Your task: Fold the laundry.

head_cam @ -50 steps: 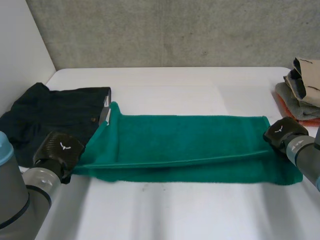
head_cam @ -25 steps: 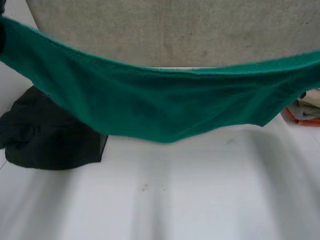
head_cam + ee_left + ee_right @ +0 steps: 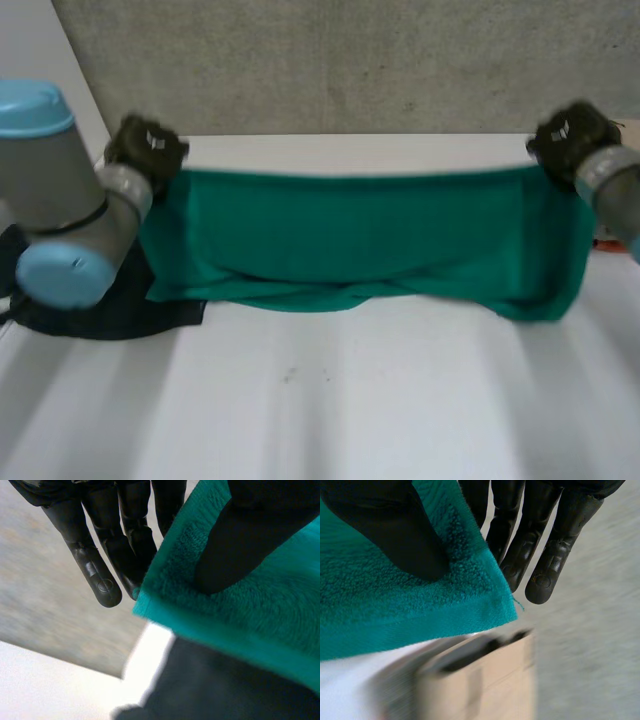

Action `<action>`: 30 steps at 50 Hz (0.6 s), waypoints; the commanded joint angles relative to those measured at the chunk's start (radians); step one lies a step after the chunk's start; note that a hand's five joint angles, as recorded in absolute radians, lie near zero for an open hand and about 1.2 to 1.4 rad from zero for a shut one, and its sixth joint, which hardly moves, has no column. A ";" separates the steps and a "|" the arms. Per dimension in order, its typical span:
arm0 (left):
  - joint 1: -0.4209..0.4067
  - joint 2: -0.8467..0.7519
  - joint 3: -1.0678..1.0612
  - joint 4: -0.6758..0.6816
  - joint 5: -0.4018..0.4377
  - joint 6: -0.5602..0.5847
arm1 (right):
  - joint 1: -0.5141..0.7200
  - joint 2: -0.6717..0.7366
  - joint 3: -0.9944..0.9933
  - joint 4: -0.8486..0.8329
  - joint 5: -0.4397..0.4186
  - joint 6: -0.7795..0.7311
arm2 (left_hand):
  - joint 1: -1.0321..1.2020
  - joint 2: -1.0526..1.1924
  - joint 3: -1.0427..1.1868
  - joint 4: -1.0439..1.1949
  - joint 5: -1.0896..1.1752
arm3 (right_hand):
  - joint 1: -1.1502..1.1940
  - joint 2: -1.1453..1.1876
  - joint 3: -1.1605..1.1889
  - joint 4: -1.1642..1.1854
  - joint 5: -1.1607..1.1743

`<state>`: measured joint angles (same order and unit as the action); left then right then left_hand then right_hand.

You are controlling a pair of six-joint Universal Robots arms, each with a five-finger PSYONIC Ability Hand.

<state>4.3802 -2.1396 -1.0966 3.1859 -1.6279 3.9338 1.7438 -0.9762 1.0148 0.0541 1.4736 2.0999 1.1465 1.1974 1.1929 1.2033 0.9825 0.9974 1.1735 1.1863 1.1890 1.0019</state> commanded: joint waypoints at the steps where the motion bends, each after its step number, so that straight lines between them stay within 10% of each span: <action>1: -0.005 -0.138 0.412 0.299 0.002 0.044 | 0.045 0.094 -0.221 -0.548 0.007 0.011 | 0.250 0.199 0.203 0.193 0.239 | 0.399 0.223 0.210 0.207 0.220; 7: -0.007 -0.143 0.560 0.598 -0.007 -0.001 | 0.072 0.085 -0.298 -0.795 -0.006 0.080 | 0.250 0.199 0.203 0.193 0.239 | 0.399 0.223 0.210 0.207 0.220; 30: 0.005 -0.077 -0.239 0.552 0.042 -0.146 | 0.074 0.063 0.198 -0.507 0.007 0.175 | 0.250 0.199 0.203 0.193 0.239 | 0.399 0.223 0.210 0.207 0.220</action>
<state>4.3896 -2.2077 -1.1453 3.7364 -1.6160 3.7836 1.8185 -0.9179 1.0542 -0.5142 1.4818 2.2752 1.1465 1.1995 1.1949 1.2040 0.9825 0.9974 1.1735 1.1863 1.1891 1.0024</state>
